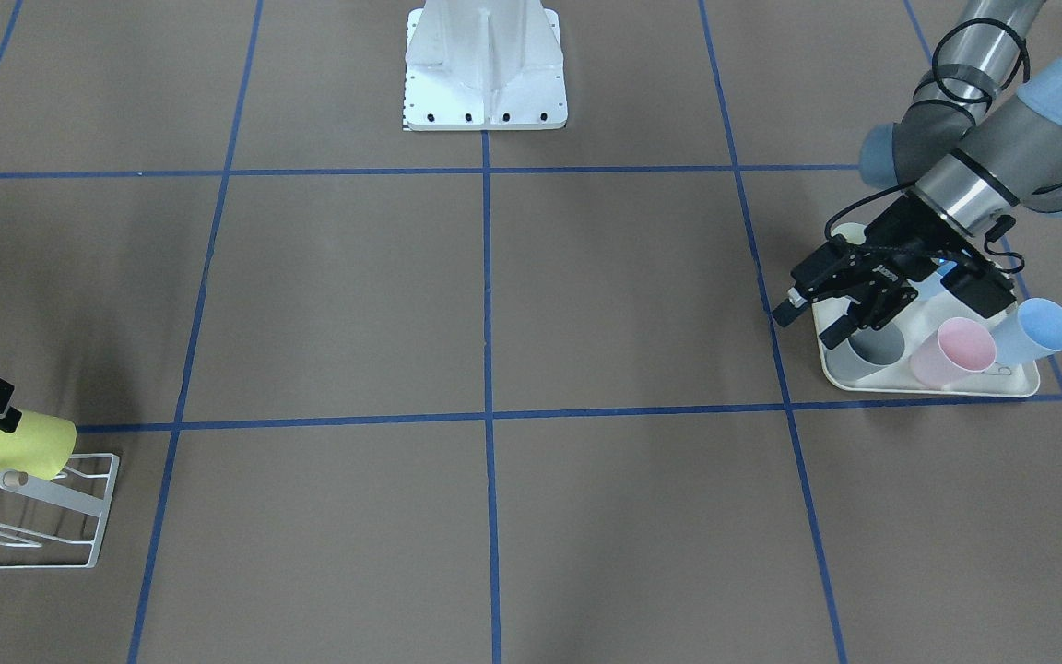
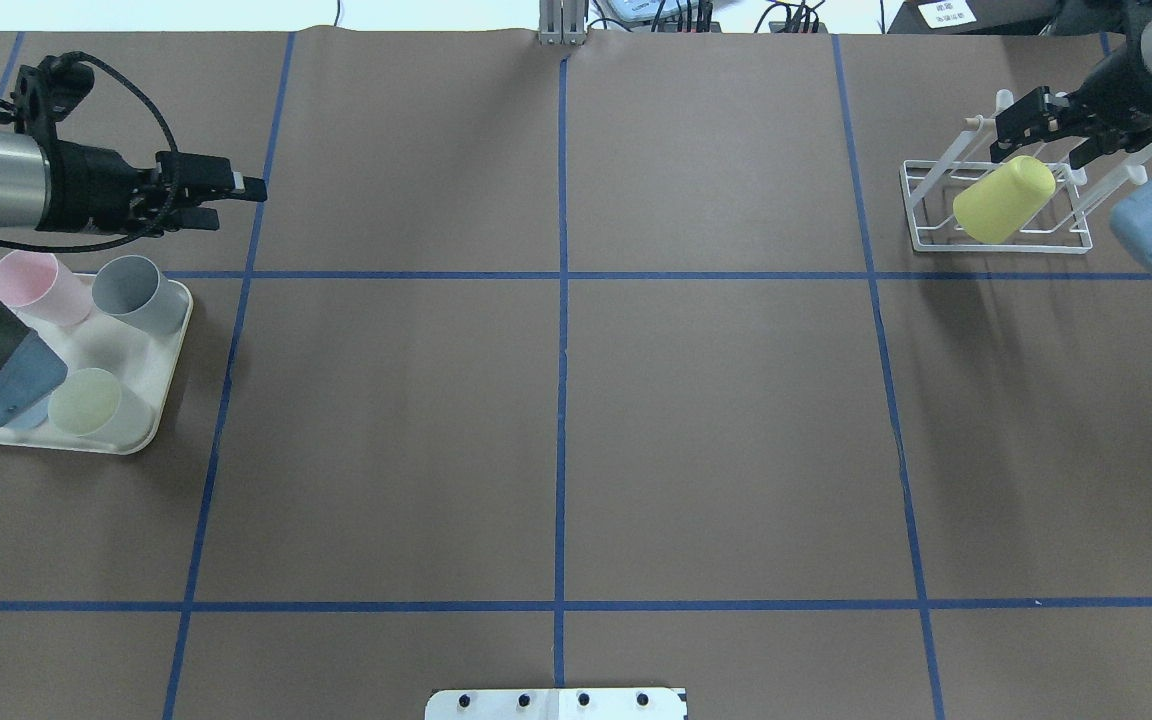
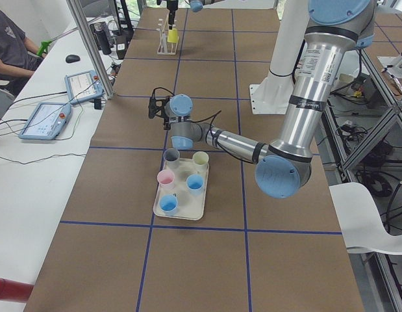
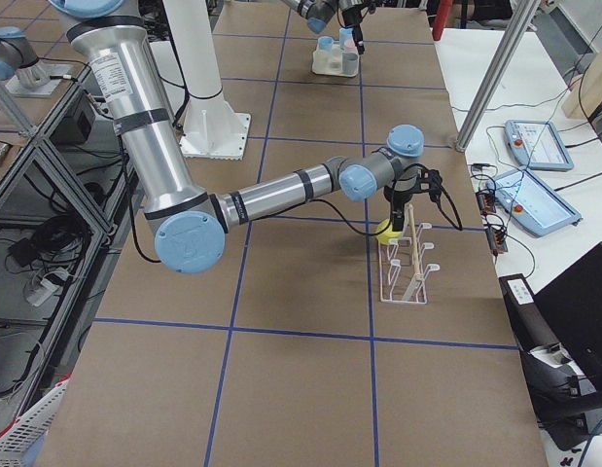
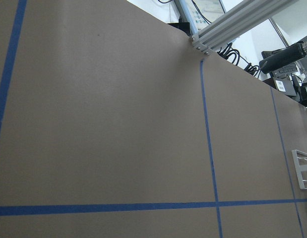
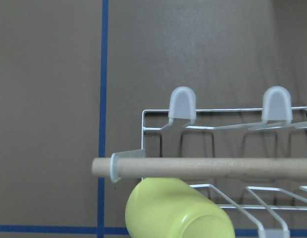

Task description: Transfer IKEA cup to right arm and place on rack

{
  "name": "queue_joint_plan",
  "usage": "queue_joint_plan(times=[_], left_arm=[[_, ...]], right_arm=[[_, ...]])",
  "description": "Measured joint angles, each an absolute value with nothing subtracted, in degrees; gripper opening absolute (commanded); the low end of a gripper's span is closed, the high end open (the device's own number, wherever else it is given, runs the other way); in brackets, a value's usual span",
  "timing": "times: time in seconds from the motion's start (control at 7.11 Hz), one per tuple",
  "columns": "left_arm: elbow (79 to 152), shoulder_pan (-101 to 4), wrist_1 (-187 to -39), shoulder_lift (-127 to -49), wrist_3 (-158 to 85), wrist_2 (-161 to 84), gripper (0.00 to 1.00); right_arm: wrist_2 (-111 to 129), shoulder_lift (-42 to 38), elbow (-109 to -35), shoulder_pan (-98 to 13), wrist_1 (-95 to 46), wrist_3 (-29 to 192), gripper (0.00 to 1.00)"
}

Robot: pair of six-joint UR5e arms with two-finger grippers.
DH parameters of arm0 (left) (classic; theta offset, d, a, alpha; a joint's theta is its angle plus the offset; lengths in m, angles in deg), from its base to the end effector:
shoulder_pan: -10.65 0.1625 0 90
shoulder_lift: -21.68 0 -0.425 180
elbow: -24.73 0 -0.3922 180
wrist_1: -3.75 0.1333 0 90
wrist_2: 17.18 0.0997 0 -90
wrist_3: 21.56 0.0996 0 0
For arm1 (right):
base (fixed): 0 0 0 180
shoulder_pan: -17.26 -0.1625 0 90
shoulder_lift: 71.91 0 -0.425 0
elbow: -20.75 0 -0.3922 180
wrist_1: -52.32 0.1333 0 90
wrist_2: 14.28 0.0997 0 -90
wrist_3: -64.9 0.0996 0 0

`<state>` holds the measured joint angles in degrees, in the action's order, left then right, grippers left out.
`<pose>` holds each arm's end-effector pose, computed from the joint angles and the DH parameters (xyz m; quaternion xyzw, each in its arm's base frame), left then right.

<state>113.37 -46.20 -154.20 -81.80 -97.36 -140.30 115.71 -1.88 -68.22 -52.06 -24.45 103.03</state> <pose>0.2522 -0.5303 0.4096 0.1807 0.6286 -0.0961 0.7503 -0.1616 -0.6243 0.4462 0.0655 -0.4141 0.0433 0.9069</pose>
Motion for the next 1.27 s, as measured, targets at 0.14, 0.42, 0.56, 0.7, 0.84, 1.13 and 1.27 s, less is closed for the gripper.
queue_joint_plan(times=[0.14,0.42,0.56,0.7,0.84,1.13,1.27], left_arm=[[113.39,-48.35,-152.19,-80.15,-92.28,-140.42,1.00],[113.31,-53.84,-147.91,-74.41,-76.92,-140.48,1.00],[113.18,-55.94,-146.41,-70.54,-68.04,-140.51,1.00],[113.02,-56.96,-144.81,-67.33,-61.18,-140.74,1.00],[112.60,-57.38,-142.10,-65.57,-55.99,-141.14,1.00],[110.68,-59.97,-134.79,-64.70,-43.62,-142.43,0.99],[110.06,-62.58,-131.24,-64.79,-39.19,-144.30,0.99]], right_arm=[[116.01,-1.63,-69.34,-52.26,-24.50,103.11,0.99],[116.15,0.37,-74.01,-52.48,-25.41,103.42,0.99],[116.15,1.83,-76.52,-52.49,-25.73,103.71,0.99],[116.17,2.84,-78.24,-52.44,-25.84,103.89,0.99],[116.23,3.28,-79.05,-52.36,-25.88,103.97,0.99],[116.76,3.43,-79.80,-52.29,-25.90,104.03,0.99],[117.35,3.47,-80.11,-52.27,-25.90,104.09,0.99]])
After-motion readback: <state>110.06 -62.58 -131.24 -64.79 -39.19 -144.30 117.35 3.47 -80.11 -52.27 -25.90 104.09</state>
